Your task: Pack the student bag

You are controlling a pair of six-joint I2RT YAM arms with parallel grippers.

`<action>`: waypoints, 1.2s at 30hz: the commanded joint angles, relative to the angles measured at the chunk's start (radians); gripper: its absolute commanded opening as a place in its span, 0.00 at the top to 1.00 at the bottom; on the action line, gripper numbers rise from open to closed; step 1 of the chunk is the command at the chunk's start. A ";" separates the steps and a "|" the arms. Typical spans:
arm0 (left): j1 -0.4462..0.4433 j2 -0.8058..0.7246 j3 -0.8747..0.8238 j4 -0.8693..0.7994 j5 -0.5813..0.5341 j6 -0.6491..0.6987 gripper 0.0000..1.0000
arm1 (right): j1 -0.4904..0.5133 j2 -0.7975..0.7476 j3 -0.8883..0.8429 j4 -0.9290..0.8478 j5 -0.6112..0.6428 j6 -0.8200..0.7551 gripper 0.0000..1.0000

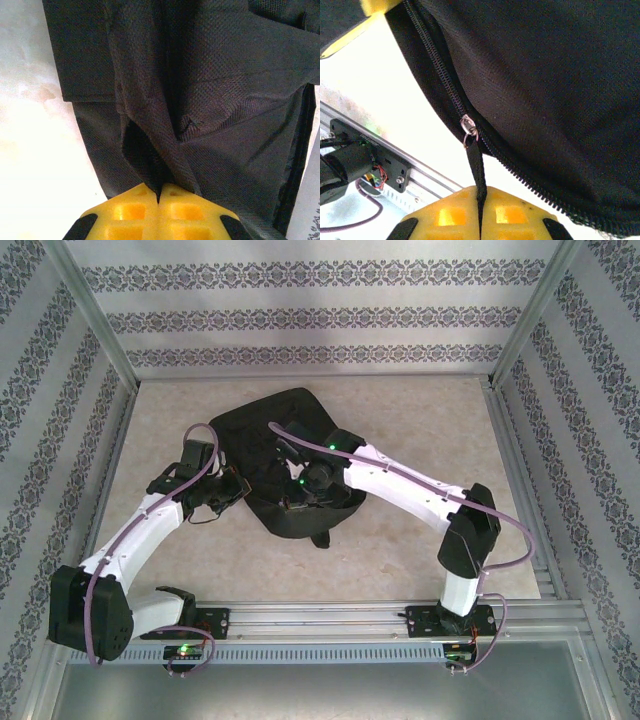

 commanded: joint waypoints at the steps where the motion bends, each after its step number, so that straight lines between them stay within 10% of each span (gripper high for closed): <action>1: 0.054 -0.006 0.036 -0.023 -0.128 0.058 1.00 | 0.032 -0.005 0.033 -0.192 0.054 -0.129 1.00; 8: 0.063 0.030 0.070 0.006 0.005 0.068 0.96 | 0.078 0.014 0.013 -0.049 -0.002 -0.163 1.00; 13: 0.034 -0.059 0.096 -0.149 -0.060 0.067 0.43 | 0.059 0.094 0.065 0.182 -0.089 -0.009 1.00; 16: 0.033 -0.152 0.102 -0.276 -0.104 0.007 0.31 | 0.045 0.097 0.021 0.307 -0.113 0.079 1.00; 23: -0.008 -0.261 -0.047 -0.181 0.033 -0.278 0.37 | 0.021 0.039 -0.106 0.447 -0.124 0.159 1.00; 36: -0.140 -0.148 -0.103 0.015 -0.002 -0.420 0.50 | 0.019 -0.055 -0.275 0.509 -0.121 0.165 1.00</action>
